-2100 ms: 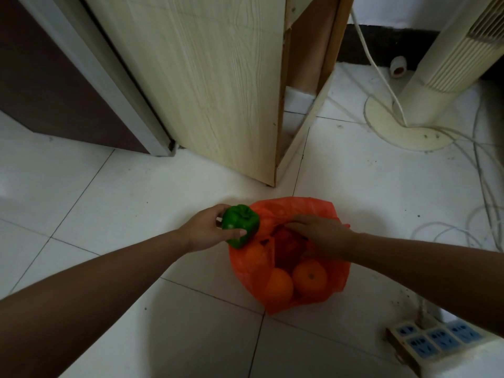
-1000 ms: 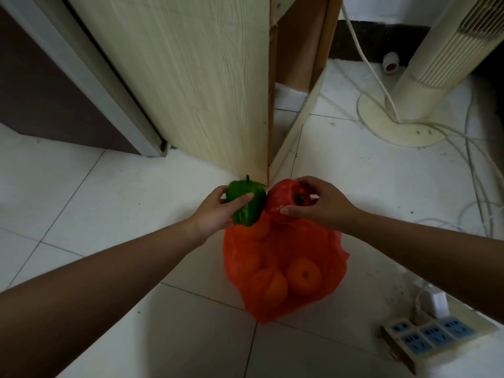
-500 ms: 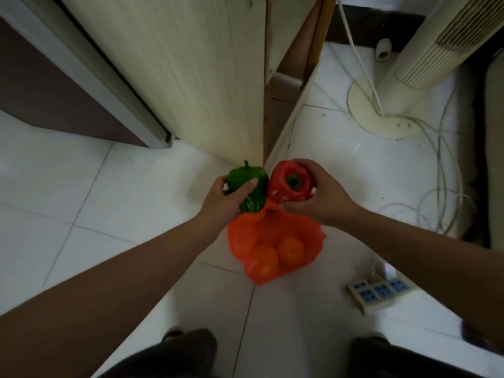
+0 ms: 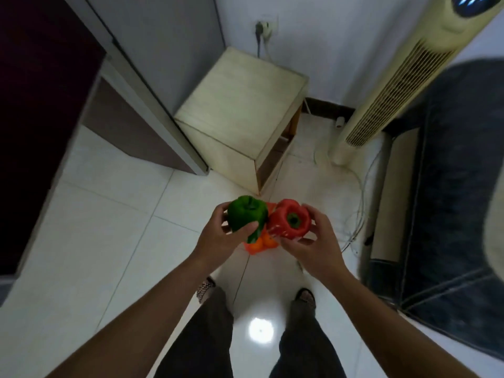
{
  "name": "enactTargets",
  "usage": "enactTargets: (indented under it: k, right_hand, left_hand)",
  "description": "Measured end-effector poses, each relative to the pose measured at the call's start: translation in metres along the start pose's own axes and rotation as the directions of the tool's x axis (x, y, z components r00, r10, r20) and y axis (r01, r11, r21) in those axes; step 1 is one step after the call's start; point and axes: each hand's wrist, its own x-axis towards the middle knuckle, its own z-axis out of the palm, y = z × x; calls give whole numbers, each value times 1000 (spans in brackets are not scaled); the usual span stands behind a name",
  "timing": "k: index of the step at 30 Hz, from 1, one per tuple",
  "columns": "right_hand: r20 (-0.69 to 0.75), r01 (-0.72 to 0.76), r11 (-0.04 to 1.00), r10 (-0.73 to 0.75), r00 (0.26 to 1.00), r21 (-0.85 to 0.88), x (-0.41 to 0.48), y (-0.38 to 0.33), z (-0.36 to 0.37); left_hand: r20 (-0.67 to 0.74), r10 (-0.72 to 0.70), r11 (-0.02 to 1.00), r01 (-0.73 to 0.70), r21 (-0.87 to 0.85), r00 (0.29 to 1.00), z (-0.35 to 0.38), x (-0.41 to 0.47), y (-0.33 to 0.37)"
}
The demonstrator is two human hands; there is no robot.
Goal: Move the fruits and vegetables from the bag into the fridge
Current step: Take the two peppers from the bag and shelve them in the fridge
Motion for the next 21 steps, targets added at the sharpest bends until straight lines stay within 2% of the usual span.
enactTargets:
  k: [5,10,15,21]
  right_hand:
    - [75,109,994,-110,991,9,-55,-69,-42]
    - [198,260,965,-251,948,-22,-89,-116,-50]
    - [461,306,952,-285,841,29,-121,-155,-22]
    - [582,384,923,-310,751,-3,-164,-165,43]
  left_hand:
    - [-143,48,998,-54,-36,989,10,-96,61]
    - [-339,69,985,-119,-128,938,9,-164,76]
    - [-506,77,971,-180,-158,859,-22,-228,62]
    - [-616,40,961,-199,-193,787,-76,-301,21]
